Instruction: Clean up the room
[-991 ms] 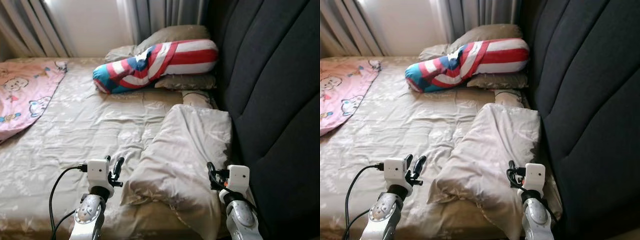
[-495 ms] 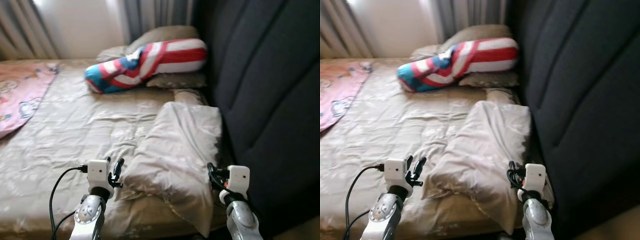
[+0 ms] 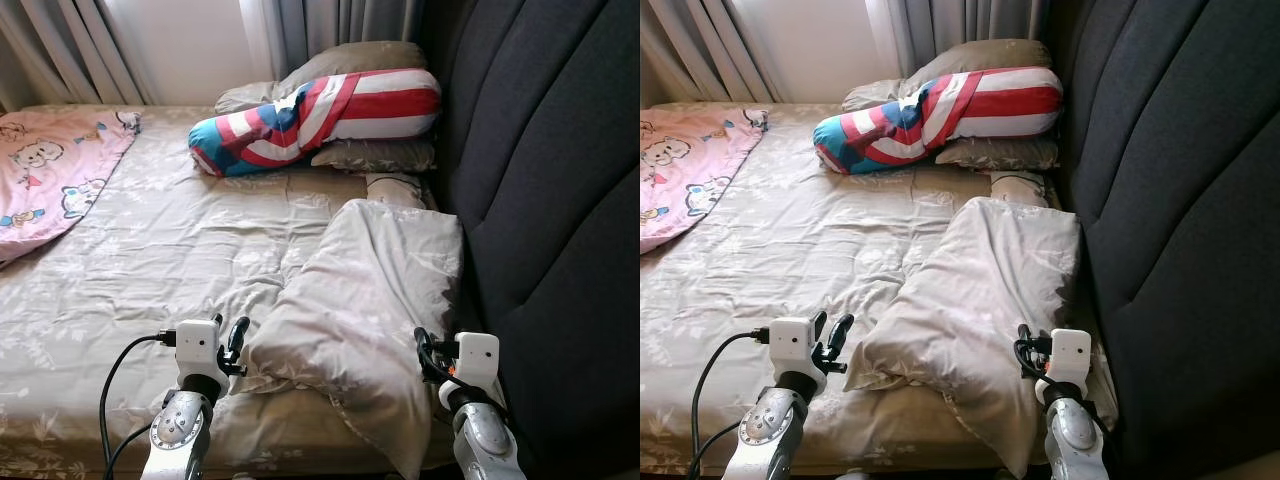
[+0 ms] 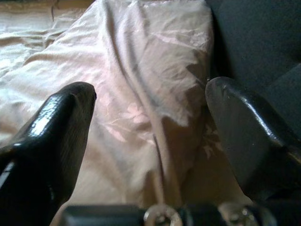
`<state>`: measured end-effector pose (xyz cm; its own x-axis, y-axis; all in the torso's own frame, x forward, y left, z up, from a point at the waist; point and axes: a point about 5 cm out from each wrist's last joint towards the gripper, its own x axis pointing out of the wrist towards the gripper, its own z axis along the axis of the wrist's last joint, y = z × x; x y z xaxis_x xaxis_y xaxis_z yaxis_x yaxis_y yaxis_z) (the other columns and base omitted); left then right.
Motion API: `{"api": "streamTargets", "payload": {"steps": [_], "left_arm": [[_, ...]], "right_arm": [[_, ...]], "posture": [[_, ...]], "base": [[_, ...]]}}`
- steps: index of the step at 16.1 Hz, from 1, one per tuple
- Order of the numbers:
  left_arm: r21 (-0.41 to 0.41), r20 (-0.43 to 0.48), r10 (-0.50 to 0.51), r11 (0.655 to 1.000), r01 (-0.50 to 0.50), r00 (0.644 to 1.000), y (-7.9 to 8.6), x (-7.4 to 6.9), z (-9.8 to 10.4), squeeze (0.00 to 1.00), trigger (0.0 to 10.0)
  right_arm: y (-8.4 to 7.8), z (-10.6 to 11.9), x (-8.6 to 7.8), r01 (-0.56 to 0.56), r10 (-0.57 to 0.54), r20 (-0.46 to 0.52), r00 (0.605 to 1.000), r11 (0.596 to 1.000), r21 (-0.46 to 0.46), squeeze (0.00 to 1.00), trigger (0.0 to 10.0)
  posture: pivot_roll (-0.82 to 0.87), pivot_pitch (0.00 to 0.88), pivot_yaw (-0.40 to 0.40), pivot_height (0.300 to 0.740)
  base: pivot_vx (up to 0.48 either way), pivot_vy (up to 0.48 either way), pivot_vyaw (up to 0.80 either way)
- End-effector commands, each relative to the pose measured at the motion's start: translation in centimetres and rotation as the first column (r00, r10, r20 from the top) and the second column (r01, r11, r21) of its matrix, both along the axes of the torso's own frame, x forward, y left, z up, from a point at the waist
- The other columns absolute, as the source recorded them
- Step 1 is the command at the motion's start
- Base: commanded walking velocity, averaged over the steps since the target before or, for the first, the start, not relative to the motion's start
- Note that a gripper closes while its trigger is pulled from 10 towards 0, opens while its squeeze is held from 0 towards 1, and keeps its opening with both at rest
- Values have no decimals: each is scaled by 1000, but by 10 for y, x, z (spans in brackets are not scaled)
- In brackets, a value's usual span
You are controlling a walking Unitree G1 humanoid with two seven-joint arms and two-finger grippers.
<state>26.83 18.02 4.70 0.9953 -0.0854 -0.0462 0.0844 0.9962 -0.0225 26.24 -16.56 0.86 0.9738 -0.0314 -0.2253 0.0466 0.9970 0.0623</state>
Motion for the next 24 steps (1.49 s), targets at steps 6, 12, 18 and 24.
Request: {"api": "streamTargets", "payload": {"steps": [6, 12, 18, 24], "left_arm": [[8, -17, 1, 1000, -1, 1000, 2, 0, -1, 0, 10000], [4, -22, 3, 1000, -3, 1000, 2, 0, -2, 0, 10000], [3, -28, 5, 1000, -5, 1000, 2, 1, -2, 0, 10000], [1, -28, 4, 1000, -4, 1000, 2, 1, -2, 0, 10000]], "right_arm": [[3, -1, -1, -20, 20, -1, 1000, 1000, 2, 0, 10000], [6, -3, -1, -47, 47, -23, 999, 999, 11, 0, 10000], [14, -4, -1, -90, 91, -31, 995, 996, 22, 0, 10000], [18, -6, -2, -130, 130, -36, 991, 991, 8, 0, 10000]], "posture": [[-41, 44, -15, 657], [-40, 46, -16, 657], [-38, 46, -16, 657], [-33, 43, -17, 657]], "base": [[0, 0, 0], [0, 0, 0], [0, 0, 0], [0, 0, 213]]}}
